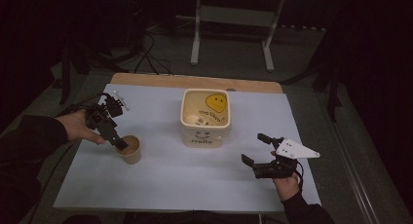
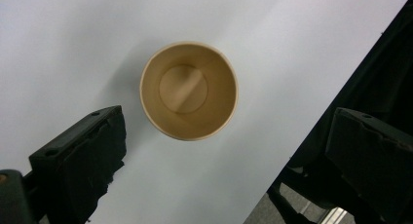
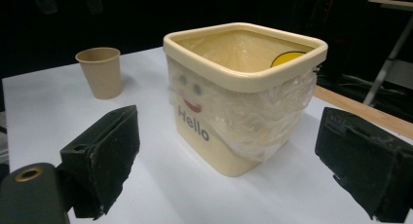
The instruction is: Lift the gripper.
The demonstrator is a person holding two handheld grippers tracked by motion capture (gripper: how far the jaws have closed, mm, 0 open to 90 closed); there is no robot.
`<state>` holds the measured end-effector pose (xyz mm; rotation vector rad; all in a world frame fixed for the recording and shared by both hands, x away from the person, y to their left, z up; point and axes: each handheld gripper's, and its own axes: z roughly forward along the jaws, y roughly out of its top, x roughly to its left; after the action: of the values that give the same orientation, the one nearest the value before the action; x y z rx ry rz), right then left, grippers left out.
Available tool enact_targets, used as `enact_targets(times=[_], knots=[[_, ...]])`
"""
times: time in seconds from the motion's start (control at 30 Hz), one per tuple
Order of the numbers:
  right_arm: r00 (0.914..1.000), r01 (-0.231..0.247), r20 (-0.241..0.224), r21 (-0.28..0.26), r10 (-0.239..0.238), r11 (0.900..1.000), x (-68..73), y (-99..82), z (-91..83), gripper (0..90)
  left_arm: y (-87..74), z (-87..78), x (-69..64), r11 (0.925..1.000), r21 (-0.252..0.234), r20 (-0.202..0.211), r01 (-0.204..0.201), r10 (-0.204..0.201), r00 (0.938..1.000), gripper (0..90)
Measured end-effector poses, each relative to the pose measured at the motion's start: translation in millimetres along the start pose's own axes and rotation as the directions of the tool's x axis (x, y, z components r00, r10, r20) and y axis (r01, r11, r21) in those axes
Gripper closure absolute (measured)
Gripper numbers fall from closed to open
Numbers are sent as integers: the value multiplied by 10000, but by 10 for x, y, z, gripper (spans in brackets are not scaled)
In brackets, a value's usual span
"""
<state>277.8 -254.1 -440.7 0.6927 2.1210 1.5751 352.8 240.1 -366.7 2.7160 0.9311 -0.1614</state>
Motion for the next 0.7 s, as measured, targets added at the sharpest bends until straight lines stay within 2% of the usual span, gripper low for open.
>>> enact_targets(times=[0.1,0.2,0.4,0.43,0.53,0.7], knots=[[10000,-19,-79,-46,19,10000,0,0,-3,89,11,-32,-31,9990,-69,14,-438,438,9990,21],[9999,6,-129,-50,-6,10000,3,1,-3,89,31,-69,-66,9955,-3,18,-948,948,9955,21],[9999,58,-161,-77,-59,10000,12,0,-1,89,70,-106,-131,9875,52,-166,-1575,1575,9874,21],[9999,58,-161,-77,-59,10000,12,0,-1,89,70,-106,-131,9875,52,-166,-1575,1575,9874,21],[9997,50,-233,-67,-51,10000,12,-2,-1,89,118,-71,-156,9844,428,-233,-1704,1715,9849,21],[9994,65,-336,-50,-67,10000,18,-1,5,90,167,0,-202,9714,712,-317,-2263,2290,9729,21]])
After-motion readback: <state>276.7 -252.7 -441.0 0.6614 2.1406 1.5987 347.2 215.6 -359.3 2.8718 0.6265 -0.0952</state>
